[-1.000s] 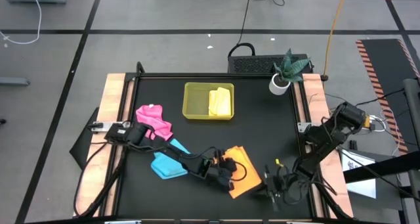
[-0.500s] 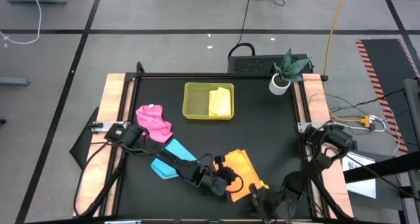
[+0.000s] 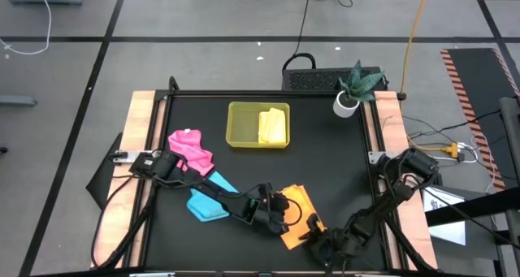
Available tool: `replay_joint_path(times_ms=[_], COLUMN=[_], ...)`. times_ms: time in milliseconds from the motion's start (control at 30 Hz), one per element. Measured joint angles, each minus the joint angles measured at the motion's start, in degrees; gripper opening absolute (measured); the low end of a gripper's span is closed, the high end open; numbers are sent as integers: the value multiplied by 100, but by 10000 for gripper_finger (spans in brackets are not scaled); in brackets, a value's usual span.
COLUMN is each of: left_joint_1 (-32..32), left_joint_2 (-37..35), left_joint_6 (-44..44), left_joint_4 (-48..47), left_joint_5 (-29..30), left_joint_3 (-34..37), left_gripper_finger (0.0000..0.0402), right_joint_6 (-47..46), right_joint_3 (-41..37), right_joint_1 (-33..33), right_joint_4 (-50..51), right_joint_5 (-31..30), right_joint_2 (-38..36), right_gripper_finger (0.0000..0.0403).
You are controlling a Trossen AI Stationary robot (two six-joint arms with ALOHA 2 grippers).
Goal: Fold microfiber towels
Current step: Fold the orange microfiber cloth
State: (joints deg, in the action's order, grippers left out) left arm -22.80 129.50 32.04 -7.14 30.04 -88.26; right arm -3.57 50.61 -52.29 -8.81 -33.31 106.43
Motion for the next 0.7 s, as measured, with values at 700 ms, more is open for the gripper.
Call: replay_joint_path(times_ms=[700], left_joint_1=[-219], left_joint_2=[-205], left_joint_6=[99], left_joint_4=[-828], left_joint_5=[-220], left_joint_3=[2], left_gripper_finger=[9], right_joint_6=[-820], right_joint_3=[-2], right_joint_1=[7], right_joint_4=[38], right_joint_5=[524], right_joint_2=[-451], right_gripper_finger=[12])
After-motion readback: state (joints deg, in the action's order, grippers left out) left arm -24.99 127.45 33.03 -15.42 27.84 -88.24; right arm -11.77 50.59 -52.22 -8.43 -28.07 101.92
